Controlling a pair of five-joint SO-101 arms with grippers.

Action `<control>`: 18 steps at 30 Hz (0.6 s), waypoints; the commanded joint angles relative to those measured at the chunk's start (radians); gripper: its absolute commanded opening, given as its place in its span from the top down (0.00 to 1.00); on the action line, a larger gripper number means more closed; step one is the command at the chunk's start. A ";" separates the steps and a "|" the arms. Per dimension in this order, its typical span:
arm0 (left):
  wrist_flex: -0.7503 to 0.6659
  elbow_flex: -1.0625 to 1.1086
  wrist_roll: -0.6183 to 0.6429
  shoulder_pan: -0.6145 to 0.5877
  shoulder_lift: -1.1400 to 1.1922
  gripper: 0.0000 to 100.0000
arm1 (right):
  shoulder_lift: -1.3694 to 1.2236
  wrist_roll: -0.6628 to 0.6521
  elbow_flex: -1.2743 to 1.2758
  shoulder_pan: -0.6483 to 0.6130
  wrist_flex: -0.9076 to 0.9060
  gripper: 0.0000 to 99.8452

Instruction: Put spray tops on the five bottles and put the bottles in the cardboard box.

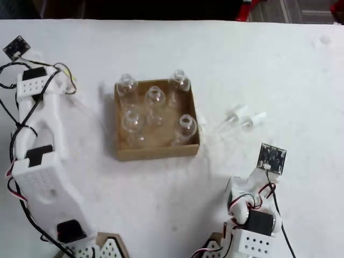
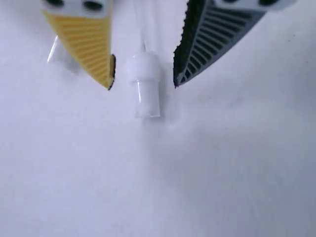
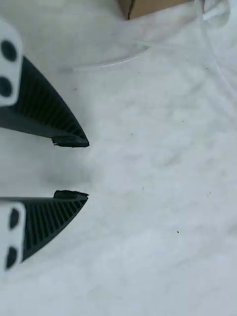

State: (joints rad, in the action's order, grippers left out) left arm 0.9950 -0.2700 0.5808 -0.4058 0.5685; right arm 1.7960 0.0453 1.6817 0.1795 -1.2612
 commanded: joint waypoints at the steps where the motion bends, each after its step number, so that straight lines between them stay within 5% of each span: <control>1: -0.043 -0.091 0.017 -0.007 0.047 0.81 | 0.004 0.006 0.009 0.012 -0.008 0.87; 18: 0.295 -0.629 0.028 0.015 0.389 0.81 | 0.004 0.006 0.009 0.012 -0.008 0.87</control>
State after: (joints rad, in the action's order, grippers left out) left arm 1.2068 -0.7871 0.5869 -0.4058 0.9674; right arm 1.7960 0.0453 1.6817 0.1795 -1.2612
